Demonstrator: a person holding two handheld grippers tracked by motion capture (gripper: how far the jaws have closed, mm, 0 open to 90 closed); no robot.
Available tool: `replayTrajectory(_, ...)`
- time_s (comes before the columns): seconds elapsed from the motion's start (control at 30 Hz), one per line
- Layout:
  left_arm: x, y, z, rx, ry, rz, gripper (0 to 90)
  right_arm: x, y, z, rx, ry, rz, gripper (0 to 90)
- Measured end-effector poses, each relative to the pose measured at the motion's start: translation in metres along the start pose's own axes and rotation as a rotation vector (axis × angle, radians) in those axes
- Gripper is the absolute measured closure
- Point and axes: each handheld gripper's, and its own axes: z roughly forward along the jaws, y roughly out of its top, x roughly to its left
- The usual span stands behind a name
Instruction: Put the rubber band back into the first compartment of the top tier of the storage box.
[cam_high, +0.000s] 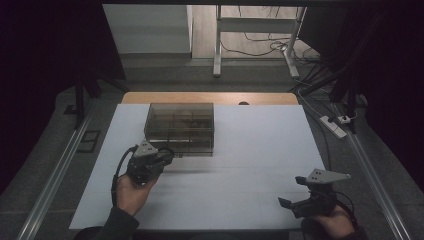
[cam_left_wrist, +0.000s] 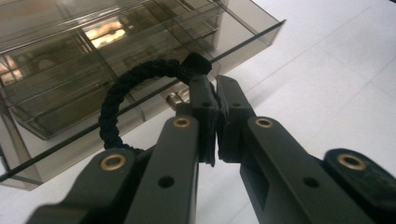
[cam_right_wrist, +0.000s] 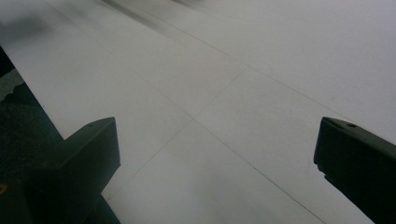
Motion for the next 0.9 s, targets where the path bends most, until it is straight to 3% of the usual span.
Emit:
replayTrajectory(0.6,0.028,0.004,0.006,-0.024,0.049,-0.063,85.9,0.0,0.0,0.001,0.003,0.002,0.003,0.2)
replayTrajectory(0.9,0.038,0.007,0.009,-0.043,0.087,-0.06,86.0,0.0,0.0,0.001,0.004,0.003,0.003,0.2)
